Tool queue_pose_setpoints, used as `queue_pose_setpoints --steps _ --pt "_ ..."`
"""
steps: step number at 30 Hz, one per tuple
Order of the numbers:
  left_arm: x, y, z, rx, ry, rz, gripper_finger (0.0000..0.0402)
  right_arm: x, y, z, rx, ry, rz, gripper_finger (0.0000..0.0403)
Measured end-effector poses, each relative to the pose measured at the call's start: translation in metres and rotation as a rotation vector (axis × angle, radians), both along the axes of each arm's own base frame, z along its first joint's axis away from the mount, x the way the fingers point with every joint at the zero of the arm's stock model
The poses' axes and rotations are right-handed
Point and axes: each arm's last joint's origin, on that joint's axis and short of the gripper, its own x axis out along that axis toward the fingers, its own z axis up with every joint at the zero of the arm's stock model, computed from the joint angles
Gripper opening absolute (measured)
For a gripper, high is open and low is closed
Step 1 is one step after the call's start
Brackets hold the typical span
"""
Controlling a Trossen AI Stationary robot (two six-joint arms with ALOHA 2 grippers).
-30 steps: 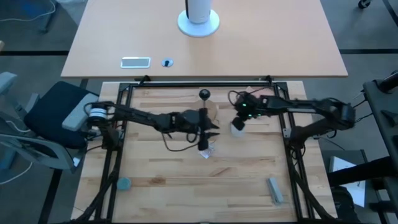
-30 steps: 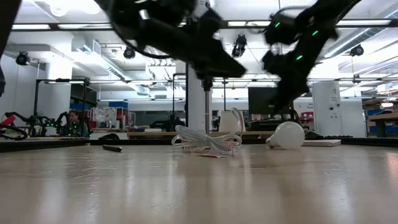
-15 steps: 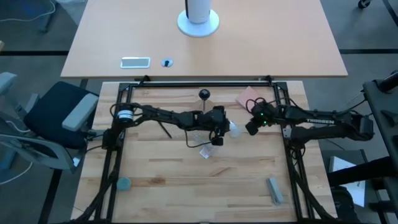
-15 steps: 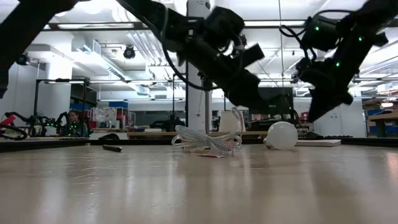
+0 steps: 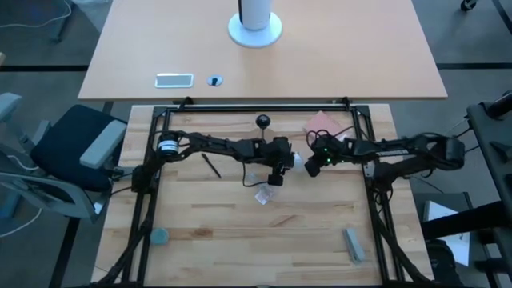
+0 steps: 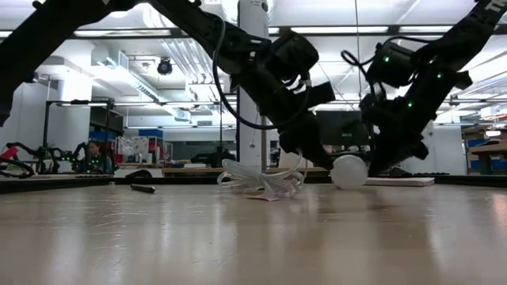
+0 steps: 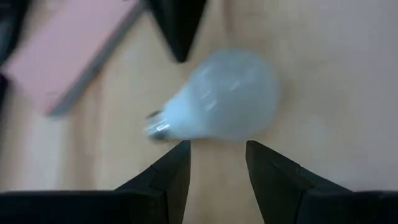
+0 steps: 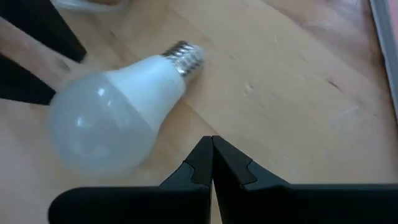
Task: Screw lightbulb
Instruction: Insert the lightbulb into the lamp
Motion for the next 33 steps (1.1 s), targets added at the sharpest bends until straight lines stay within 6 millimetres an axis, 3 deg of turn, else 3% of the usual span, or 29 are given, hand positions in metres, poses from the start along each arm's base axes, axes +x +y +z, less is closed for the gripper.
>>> queue_pose_setpoints --steps 4,11,15,21,33 --pt "0.0 0.006 0.001 0.129 0.014 0.015 0.0146 0.005 -0.002 -0.006 -0.008 -0.003 0.008 0.0" --pt "0.001 0.023 0.002 0.195 -0.015 -0.046 0.0146 0.017 -0.006 -0.011 -0.063 -0.053 0.074 0.0" --pt "0.002 0.024 0.002 0.137 -0.045 -0.134 0.0146 0.024 -0.008 -0.015 -0.086 -0.081 0.119 0.0" --pt "0.003 0.018 -0.002 0.045 -0.048 -0.117 0.0146 0.034 -0.008 -0.021 -0.085 -0.146 0.226 0.0" --pt "-0.005 0.007 -0.011 -0.029 0.055 -0.18 0.0146 0.035 -0.008 -0.017 -0.12 -0.176 0.307 0.0"
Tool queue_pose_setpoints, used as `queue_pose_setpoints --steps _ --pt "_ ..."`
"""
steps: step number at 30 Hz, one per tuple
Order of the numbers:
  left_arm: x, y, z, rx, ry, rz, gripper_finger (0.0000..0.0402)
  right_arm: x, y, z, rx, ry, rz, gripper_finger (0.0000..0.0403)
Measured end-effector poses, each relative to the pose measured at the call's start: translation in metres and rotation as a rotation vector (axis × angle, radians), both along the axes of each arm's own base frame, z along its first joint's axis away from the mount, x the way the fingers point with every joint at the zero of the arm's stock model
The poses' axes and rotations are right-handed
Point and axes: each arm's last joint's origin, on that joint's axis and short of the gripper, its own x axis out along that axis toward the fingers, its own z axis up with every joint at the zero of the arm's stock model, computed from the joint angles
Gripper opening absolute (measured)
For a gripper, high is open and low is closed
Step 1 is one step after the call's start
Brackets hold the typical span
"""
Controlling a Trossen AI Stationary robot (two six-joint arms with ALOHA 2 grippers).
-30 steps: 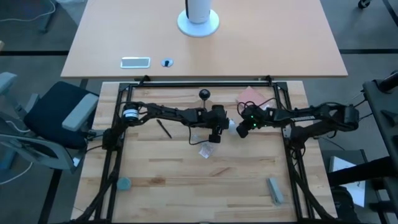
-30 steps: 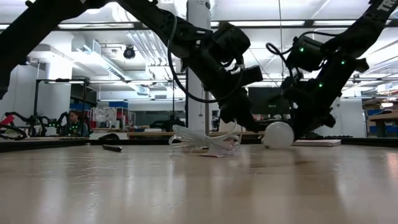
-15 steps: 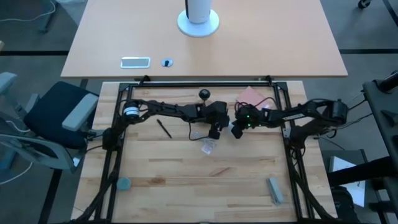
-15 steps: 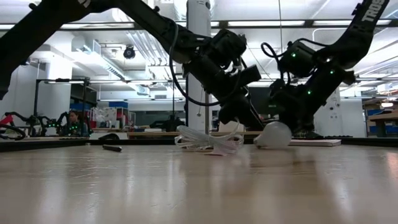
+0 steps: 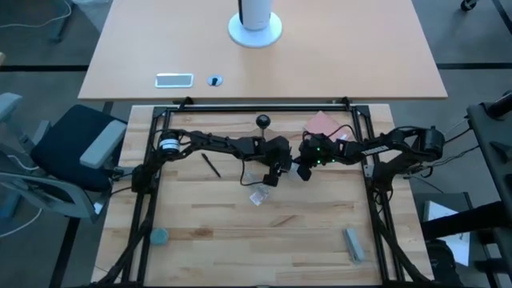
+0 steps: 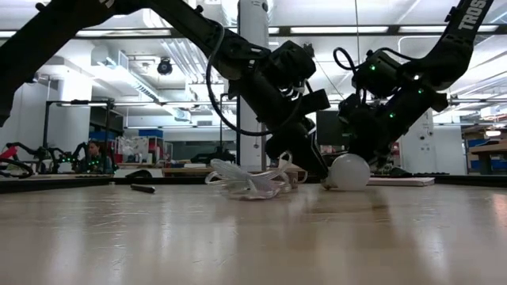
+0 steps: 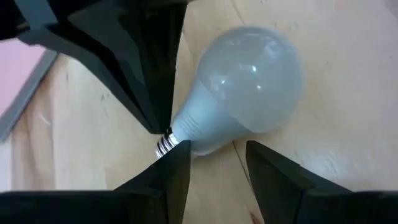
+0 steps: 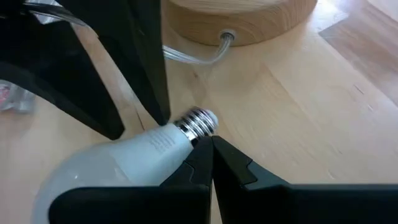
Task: Screw lightbulb
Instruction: Insert the lightbulb into the lamp
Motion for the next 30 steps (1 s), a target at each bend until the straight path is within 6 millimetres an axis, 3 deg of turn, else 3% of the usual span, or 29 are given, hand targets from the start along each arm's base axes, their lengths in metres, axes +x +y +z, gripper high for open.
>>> queue_pose_setpoints --steps 7,18,30 --pt "0.002 0.0 0.002 0.041 -0.035 -0.052 0.0146 0.0 0.001 0.0 0.021 -0.01 0.046 0.0" --pt "0.001 -0.004 0.0 -0.072 -0.047 -0.125 0.0146 0.001 0.004 0.001 0.035 -0.024 0.131 0.0" --pt "0.005 -0.012 -0.021 -0.111 -0.032 -0.135 0.0146 0.002 0.005 0.002 0.005 -0.046 0.22 0.0"
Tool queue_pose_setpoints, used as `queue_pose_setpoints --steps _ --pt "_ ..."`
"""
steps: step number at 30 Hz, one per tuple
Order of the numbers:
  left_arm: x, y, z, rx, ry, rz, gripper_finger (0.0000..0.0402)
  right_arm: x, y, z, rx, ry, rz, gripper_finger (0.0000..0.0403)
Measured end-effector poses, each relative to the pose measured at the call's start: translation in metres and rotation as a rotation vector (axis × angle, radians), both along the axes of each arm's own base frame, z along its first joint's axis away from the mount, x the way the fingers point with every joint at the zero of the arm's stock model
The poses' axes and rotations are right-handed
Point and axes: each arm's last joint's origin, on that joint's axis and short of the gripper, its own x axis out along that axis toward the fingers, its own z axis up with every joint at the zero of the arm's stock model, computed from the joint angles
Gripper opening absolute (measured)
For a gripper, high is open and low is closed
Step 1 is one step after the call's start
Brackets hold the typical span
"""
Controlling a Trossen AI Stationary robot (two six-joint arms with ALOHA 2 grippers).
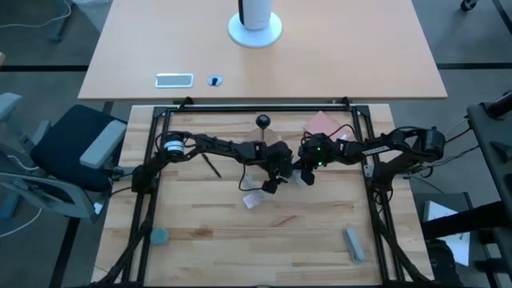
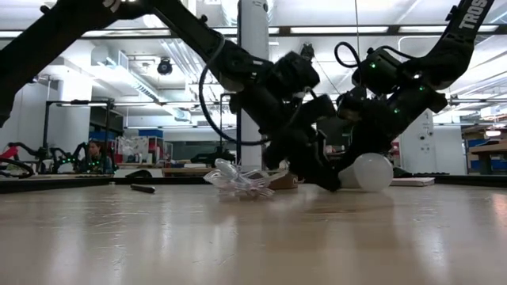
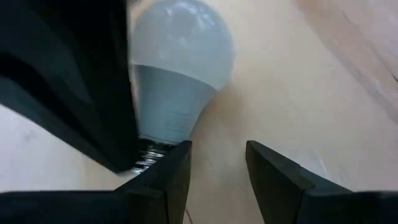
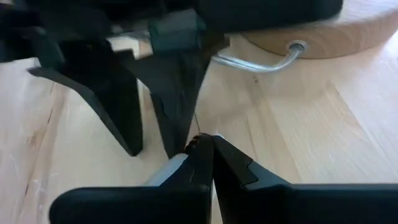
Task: Screw lightbulb
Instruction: Insert the lightbulb into the lamp
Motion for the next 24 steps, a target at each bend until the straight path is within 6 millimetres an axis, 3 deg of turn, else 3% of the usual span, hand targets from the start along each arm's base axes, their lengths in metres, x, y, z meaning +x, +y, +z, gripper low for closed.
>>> queue_pose_setpoints --steps 10,18,24 --pt "0.0 -0.001 0.012 -0.028 -0.025 0.034 0.0146 -0.005 -0.002 0.014 -0.019 -0.018 -0.118 0.0" --pt "0.003 -0.002 0.021 -0.038 -0.085 0.036 0.0146 -0.031 -0.002 0.031 -0.126 0.214 -0.346 0.0" --pt "0.015 0.008 0.014 0.097 -0.195 0.19 0.0146 -0.037 -0.003 0.03 -0.141 0.265 -0.335 0.0"
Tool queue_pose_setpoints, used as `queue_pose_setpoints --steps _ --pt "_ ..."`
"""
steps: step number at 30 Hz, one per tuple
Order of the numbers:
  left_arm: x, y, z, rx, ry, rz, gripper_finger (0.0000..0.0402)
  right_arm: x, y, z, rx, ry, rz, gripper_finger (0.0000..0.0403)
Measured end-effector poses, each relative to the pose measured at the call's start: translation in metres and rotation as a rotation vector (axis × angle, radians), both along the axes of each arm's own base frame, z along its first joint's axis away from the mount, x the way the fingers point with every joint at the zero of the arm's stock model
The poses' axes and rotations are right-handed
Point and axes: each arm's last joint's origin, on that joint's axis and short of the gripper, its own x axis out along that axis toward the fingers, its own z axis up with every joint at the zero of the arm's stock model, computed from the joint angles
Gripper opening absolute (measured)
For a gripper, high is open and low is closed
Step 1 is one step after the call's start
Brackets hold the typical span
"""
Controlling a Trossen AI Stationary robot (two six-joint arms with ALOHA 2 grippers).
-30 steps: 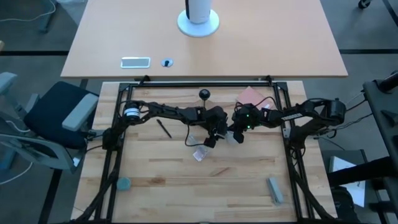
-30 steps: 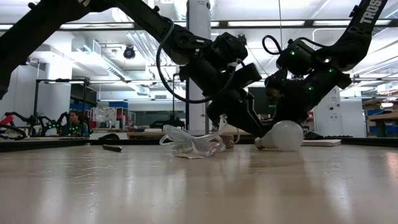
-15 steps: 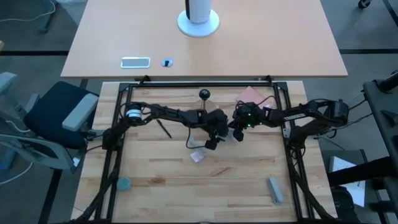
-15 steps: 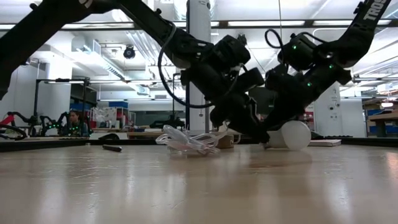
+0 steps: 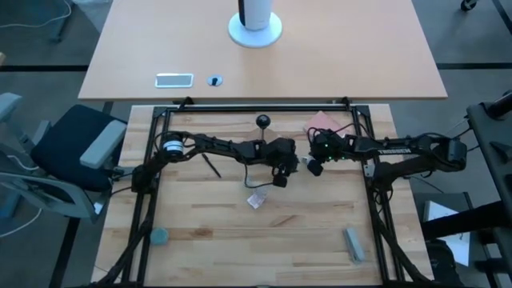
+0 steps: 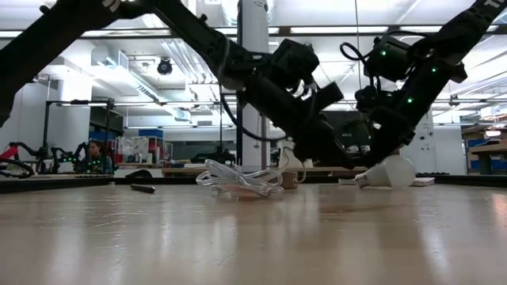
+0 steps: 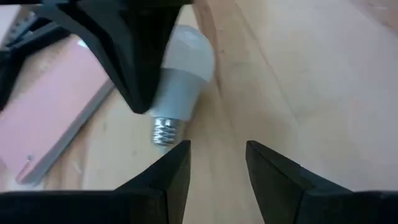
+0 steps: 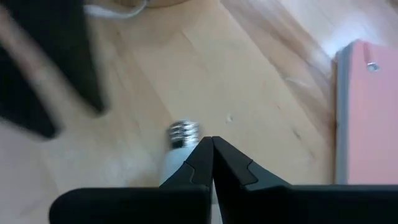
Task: Screw lightbulb
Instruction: Insert the lightbulb into the lamp
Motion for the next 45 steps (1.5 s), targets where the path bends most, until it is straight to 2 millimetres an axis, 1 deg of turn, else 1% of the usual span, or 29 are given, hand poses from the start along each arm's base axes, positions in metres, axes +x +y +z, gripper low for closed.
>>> queue_pose_setpoints --steps 4,8,10,12,13,17,18,21,25,28,32,39,45 --pt "0.005 0.001 -0.003 0.035 -0.065 -0.014 0.0146 0.002 0.0 -0.004 0.017 0.007 0.003 0.0" --pt "0.005 0.001 -0.006 0.033 -0.054 -0.015 0.0146 0.003 -0.001 -0.002 0.007 0.01 -0.007 0.0" --pt "0.005 0.001 -0.004 0.031 -0.052 -0.014 0.0146 0.003 -0.002 0.008 -0.018 -0.022 -0.026 0.0" --pt "0.005 0.001 -0.001 0.03 -0.064 -0.011 0.0146 0.003 -0.004 0.026 -0.048 -0.071 -0.07 0.0" --pt "0.005 0.001 0.001 0.028 -0.068 -0.01 0.0146 0.0 -0.004 0.033 -0.053 -0.067 -0.103 0.0" --pt "0.004 0.003 0.001 0.009 -0.068 0.006 0.0146 -0.017 -0.001 0.05 -0.021 0.042 -0.262 0.0" --pt "0.004 0.004 0.001 0.009 -0.067 0.007 0.0146 -0.022 0.001 0.051 -0.003 0.072 -0.296 0.0" --pt "0.005 0.004 0.001 0.016 -0.086 0.003 0.0146 -0.032 0.005 0.046 0.037 0.124 -0.34 0.0" --pt "0.006 0.004 -0.001 0.017 -0.085 -0.04 0.0146 -0.034 0.006 0.031 0.07 0.158 -0.345 0.0" --pt "0.006 0.003 -0.005 0.029 -0.083 -0.065 0.0146 -0.031 0.006 0.021 0.093 0.16 -0.33 0.0" --pt "0.007 0.005 -0.011 0.057 -0.072 -0.083 0.0146 -0.02 0.004 0.01 0.131 0.082 -0.264 0.0" --pt "0.007 0.005 -0.012 0.073 -0.075 -0.09 0.0146 0.001 -0.002 -0.011 0.163 0.078 -0.164 0.0" --pt "0.006 0.004 -0.014 0.068 -0.047 -0.095 0.0146 0.021 -0.006 -0.029 0.242 0.015 -0.043 0.0"
